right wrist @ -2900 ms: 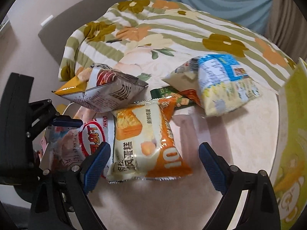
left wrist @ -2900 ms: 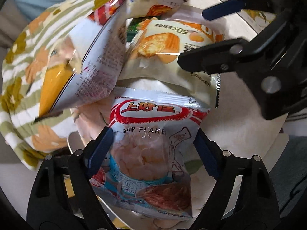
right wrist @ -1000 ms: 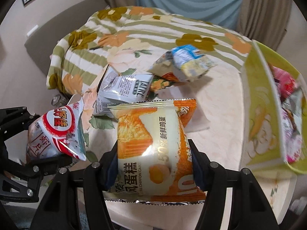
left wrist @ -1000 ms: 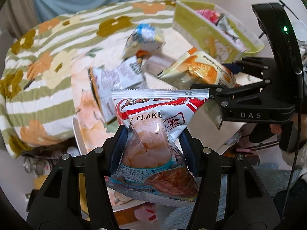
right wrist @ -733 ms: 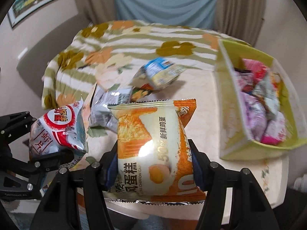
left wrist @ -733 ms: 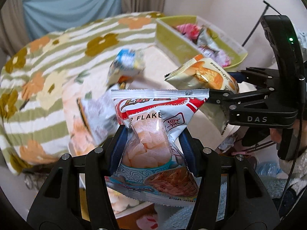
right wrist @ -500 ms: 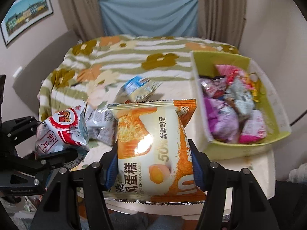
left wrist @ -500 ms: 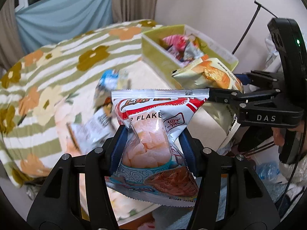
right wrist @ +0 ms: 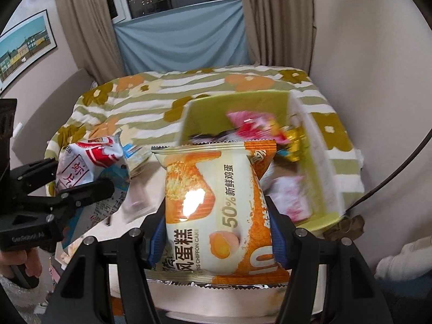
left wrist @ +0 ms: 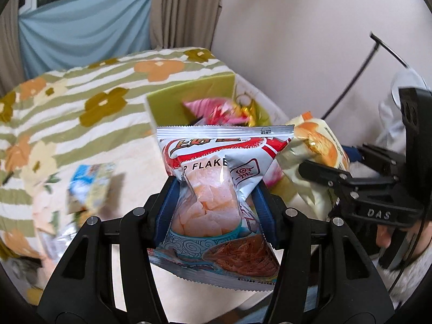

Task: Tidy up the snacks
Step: 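Carry both held snacks into the cardboard box and open both tools, then move both tools back over the remaining snacks on the bed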

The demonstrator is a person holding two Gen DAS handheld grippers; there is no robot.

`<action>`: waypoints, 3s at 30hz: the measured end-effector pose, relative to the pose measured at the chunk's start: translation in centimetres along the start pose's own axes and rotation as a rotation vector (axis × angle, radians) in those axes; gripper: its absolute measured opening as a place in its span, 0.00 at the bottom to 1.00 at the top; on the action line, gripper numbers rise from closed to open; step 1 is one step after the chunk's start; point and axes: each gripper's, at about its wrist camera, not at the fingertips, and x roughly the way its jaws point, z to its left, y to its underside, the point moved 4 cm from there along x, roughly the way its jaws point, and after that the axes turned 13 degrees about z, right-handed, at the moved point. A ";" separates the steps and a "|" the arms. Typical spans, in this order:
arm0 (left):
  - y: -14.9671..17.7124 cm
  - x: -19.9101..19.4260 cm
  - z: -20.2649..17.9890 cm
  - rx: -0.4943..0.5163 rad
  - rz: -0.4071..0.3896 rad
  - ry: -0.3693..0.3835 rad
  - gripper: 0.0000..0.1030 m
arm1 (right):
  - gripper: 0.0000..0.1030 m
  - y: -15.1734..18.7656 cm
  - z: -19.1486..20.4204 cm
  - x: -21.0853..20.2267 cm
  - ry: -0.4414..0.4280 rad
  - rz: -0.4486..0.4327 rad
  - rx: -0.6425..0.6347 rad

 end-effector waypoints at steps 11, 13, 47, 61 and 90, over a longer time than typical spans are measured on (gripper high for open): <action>-7.7 7.2 -0.6 -0.152 0.032 -0.060 0.50 | 0.57 -4.0 -7.2 1.7 -0.038 0.022 0.004; -8.5 7.9 0.0 -0.168 0.044 -0.074 0.51 | 0.57 -4.3 -7.5 2.3 -0.045 0.032 0.003; -5.5 5.4 2.0 -0.162 0.048 -0.064 0.99 | 0.86 -8.0 -8.9 5.3 -0.071 0.018 0.141; -3.8 1.8 -0.1 -0.190 -0.029 -0.098 0.99 | 0.97 -6.6 -8.6 1.4 -0.077 -0.085 0.064; 13.1 -7.4 19.3 -0.587 0.021 -0.298 0.99 | 0.97 -7.0 12.6 2.0 -0.247 -0.073 -0.293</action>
